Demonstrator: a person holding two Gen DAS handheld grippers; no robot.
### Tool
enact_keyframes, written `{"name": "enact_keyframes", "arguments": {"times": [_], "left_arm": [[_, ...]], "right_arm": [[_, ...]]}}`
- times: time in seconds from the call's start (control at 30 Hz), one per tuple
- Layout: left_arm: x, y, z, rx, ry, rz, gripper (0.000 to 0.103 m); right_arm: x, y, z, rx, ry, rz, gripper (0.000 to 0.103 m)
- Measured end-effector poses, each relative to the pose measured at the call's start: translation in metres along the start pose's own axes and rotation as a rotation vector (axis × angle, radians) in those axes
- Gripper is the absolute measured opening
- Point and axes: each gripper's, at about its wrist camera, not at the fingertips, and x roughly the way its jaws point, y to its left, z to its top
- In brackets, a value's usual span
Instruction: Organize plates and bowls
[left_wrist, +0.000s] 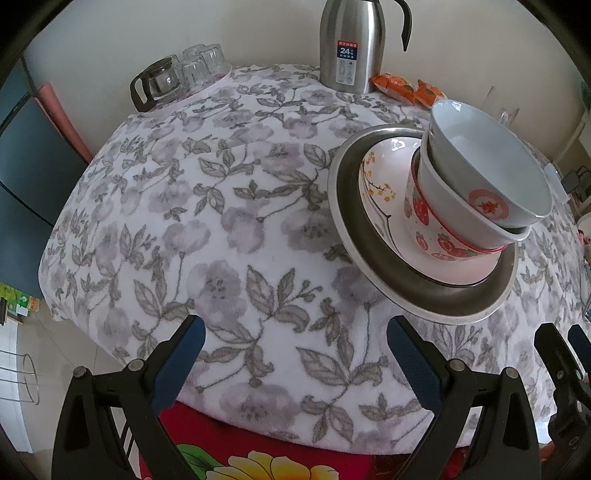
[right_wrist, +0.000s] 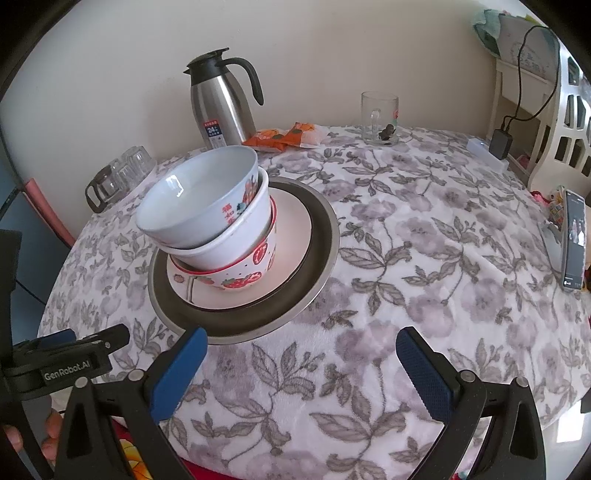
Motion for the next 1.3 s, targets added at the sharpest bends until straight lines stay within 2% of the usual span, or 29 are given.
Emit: {"name": "enact_keyframes", "arguments": {"times": [1.3], "left_arm": [[0.0020, -0.0002, 0.0003, 0.000, 0.011, -0.006, 0.099]], "right_arm": [[0.0048, -0.0001, -0.0027, -0.003, 0.016, -0.003, 0.103]]}}
